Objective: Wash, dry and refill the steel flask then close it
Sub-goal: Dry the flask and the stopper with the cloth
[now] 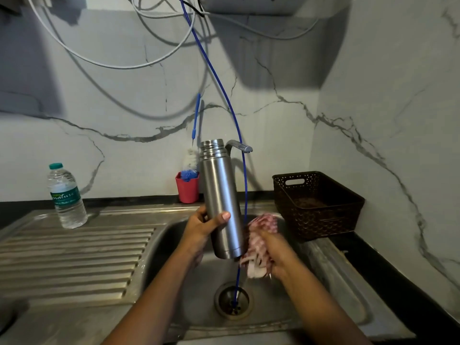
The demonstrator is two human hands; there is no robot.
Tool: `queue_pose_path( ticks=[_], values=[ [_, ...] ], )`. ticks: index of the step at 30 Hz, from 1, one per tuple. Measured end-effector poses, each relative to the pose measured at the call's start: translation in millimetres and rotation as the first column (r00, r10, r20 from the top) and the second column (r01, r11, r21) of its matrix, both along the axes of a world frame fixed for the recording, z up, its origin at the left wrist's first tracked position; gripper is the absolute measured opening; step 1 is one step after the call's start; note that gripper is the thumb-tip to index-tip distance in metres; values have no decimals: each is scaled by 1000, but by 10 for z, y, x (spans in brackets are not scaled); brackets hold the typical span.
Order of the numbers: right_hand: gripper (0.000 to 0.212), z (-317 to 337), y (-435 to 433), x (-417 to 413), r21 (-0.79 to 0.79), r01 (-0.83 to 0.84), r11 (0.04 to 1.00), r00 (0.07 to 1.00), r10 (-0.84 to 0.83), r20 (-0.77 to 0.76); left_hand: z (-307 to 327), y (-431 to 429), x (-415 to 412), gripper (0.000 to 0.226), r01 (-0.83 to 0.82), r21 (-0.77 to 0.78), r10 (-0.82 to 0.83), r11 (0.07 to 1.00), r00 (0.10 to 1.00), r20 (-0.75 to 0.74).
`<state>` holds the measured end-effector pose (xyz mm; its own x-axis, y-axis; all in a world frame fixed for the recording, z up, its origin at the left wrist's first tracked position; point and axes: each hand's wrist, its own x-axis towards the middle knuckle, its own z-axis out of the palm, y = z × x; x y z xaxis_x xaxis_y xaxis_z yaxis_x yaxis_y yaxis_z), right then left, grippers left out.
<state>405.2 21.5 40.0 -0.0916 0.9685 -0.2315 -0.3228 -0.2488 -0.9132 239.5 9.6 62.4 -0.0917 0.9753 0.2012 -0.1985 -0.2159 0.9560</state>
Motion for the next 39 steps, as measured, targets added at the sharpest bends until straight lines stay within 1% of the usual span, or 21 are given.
queue_pose_path(
  ticks=[2,3,5,6,7,9,10,11,14,15,16,17,19,24,28,30,32,35,37,38,39],
  values=[
    [25,110,26,138,207,232,950,968,-247,53,19,21,-52,80,-14,-18,14,1000,1000,-4],
    [26,178,4,191,377,265,888,937,-329,116,23,24,-78,71,-21,-40,20,999,1000,-18],
    [52,334,-80,229,728,81,681,863,-414,291,16,35,-119,66,-29,-69,23,997,997,-77],
    [71,388,-73,207,814,-107,571,797,-440,414,15,32,-120,69,-26,-80,17,996,993,-118],
    [85,450,-48,183,833,-311,458,682,-502,531,16,24,-109,72,-19,-87,5,996,988,-157],
    [92,524,117,134,719,-656,232,389,-712,585,14,29,-85,62,-25,-90,2,996,970,-242],
    [89,575,199,122,641,-749,166,307,-770,559,20,29,-83,55,-38,-93,11,995,962,-274],
    [86,613,263,135,592,-788,169,258,-783,567,31,22,-87,57,-62,-92,32,994,954,-299],
    [85,677,314,190,551,-768,326,180,-716,674,54,10,-144,86,-149,-38,121,988,905,-407],
    [84,654,303,210,525,-796,301,138,-754,642,59,3,-155,87,-164,-18,138,986,879,-457],
    [82,617,308,229,475,-855,208,111,-822,559,65,-5,-150,83,-171,3,148,985,844,-515],
    [77,587,316,253,393,-912,115,95,-874,476,70,-22,-135,76,-178,28,161,984,798,-580],
    [69,602,388,304,282,-959,30,90,-911,403,81,-42,-100,69,-196,95,205,976,681,-703],
    [74,888,509,300,363,-929,70,84,-917,391,136,-109,-25,79,-222,215,299,951,488,-820],
    [69,893,498,320,269,-961,-73,146,-953,265,131,-124,-6,78,-224,346,409,911,396,-822],
    [66,975,554,397,370,-929,-12,116,-959,258,135,-123,-3,81,-214,392,444,894,315,-839],
    [64,1056,540,385,434,-895,106,69,-927,369,118,-123,-24,82,-197,436,474,878,224,-852],
    [67,1115,425,182,229,-948,222,-64,-835,546,66,-117,-53,77,-115,510,522,852,119,-845],
    [63,1230,367,104,140,-894,426,-190,-643,742,38,-111,-53,73,-32,566,567,824,40,-823],
    [61,1309,352,108,91,-821,564,-209,-444,872,28,-108,-44,75,3,589,589,808,12,-808],
    [60,1376,354,142,18,-739,673,-127,-166,978,25,-115,-32,77,30,605,605,796,-5,-796]
  ],
)
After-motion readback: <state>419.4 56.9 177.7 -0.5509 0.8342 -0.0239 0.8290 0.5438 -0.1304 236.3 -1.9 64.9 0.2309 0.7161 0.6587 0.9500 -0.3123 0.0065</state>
